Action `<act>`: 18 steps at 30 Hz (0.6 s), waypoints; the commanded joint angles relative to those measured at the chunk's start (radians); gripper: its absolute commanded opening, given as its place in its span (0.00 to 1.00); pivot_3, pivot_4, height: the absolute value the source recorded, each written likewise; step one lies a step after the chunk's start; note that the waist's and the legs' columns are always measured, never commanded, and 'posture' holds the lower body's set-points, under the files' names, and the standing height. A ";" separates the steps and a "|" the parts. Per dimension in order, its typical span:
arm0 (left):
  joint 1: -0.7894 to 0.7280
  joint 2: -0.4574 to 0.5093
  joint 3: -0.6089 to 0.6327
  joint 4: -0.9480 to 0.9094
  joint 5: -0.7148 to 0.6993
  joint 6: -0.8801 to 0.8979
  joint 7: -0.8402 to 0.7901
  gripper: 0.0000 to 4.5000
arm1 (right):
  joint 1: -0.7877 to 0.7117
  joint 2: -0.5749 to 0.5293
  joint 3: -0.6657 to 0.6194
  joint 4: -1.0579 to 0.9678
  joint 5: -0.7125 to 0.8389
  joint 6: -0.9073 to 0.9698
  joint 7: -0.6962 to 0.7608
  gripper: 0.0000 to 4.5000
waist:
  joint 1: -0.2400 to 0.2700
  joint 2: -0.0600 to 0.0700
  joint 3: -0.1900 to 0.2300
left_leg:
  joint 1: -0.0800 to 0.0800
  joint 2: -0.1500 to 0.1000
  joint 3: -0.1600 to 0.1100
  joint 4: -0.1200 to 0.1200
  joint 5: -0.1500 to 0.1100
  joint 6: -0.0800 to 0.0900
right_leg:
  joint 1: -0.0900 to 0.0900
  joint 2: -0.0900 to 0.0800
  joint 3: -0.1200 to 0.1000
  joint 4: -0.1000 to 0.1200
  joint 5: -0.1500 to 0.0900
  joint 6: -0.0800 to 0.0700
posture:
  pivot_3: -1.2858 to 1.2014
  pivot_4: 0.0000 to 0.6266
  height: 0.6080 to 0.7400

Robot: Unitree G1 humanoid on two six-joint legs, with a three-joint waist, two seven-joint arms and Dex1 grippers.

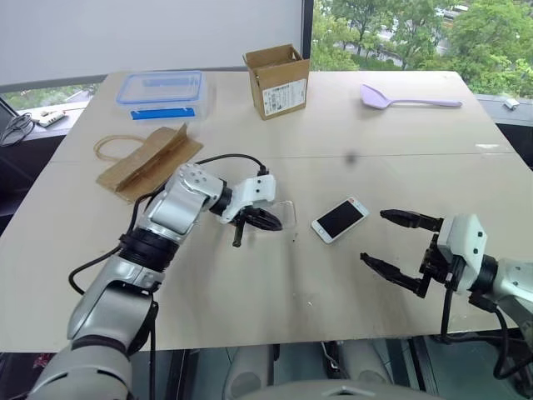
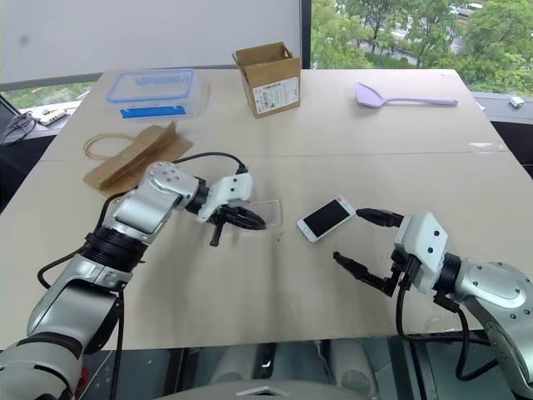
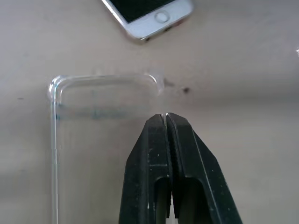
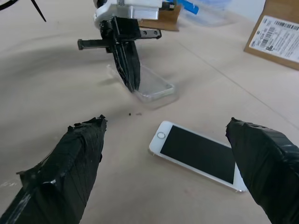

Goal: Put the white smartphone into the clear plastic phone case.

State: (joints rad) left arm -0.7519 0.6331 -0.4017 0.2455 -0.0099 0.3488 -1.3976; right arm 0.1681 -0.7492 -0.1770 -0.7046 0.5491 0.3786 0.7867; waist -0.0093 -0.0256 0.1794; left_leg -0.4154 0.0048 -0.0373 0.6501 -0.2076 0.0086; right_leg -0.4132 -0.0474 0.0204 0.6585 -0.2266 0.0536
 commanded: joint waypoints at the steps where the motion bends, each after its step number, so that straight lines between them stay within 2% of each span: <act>1: -0.047 -0.024 -0.016 0.045 0.040 -0.078 0.024 0.01 | -0.018 -0.015 -0.024 -0.028 0.000 0.030 -0.026 1.00 | 0.000 0.000 0.000 | 0.000 0.000 0.000 0.000 0.000 0.000 | 0.000 0.000 0.000 0.000 0.000 0.000 | 0.52 0.24 1.00; 5: -0.050 -0.044 -0.011 0.054 0.024 -0.079 -0.009 0.01 | -0.047 -0.009 -0.011 -0.020 0.002 0.057 -0.049 1.00 | -0.001 0.000 0.000 | 0.000 0.000 0.000 0.000 0.000 0.000 | 0.000 0.000 0.000 0.000 0.000 0.000 | 0.52 0.24 1.00; 6: -0.051 -0.049 -0.003 0.051 0.022 -0.076 -0.003 0.13 | -0.058 -0.003 -0.006 -0.012 -0.004 0.058 -0.057 1.00 | -0.001 0.000 0.000 | 0.000 0.000 0.000 0.000 0.000 0.000 | 0.000 0.000 0.000 0.000 0.000 0.000 | 0.52 0.24 1.00; 9: -0.044 -0.052 0.025 0.027 0.004 -0.068 0.002 0.38 | -0.088 0.004 0.001 0.021 0.015 0.073 -0.052 1.00 | -0.004 0.000 0.000 | 0.000 0.000 0.000 0.000 0.000 0.000 | 0.000 0.000 0.000 0.000 0.000 0.000 | 0.52 0.24 1.00; 12: -0.019 -0.050 0.079 -0.021 -0.034 -0.043 0.038 0.73 | -0.135 -0.012 0.020 0.083 0.018 0.092 -0.017 1.00 | -0.004 0.000 0.000 | 0.000 0.000 0.000 0.000 0.000 0.000 | 0.000 0.000 0.000 0.000 0.000 0.000 | 0.52 0.24 1.00; 14: 0.016 -0.038 0.132 -0.090 -0.093 0.001 0.041 0.92 | -0.173 -0.019 0.025 0.128 -0.019 0.076 -0.015 1.00 | -0.006 0.000 0.000 | 0.000 0.000 0.000 0.000 0.000 0.000 | 0.000 0.000 0.000 0.000 0.000 0.000 | 0.52 0.24 1.00; 15: 0.037 -0.032 0.164 -0.131 -0.130 0.041 0.045 0.99 | -0.195 -0.023 0.028 0.141 -0.017 0.100 -0.022 1.00 | -0.007 0.000 0.000 | 0.000 0.001 0.000 0.000 0.000 0.000 | 0.000 0.000 0.001 0.000 0.000 0.000 | 0.52 0.24 1.00; 18: 0.092 -0.014 0.232 -0.233 -0.212 0.135 0.065 0.99 | -0.243 -0.016 0.029 0.154 0.004 0.155 -0.046 1.00 | -0.005 0.000 0.000 | 0.000 0.002 0.000 -0.001 0.000 0.000 | 0.000 0.000 0.001 0.000 0.000 0.000 | 0.52 0.24 1.00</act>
State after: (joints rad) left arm -0.6615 0.6053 -0.2141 0.0767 -0.1725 0.4469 -1.3433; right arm -0.0611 -0.7622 -0.1336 -0.5335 0.5355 0.5217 0.7492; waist -0.0144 -0.0254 0.1797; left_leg -0.4151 0.0063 -0.0377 0.6494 -0.2076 0.0086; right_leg -0.4136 -0.0473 0.0206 0.6589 -0.2257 0.0546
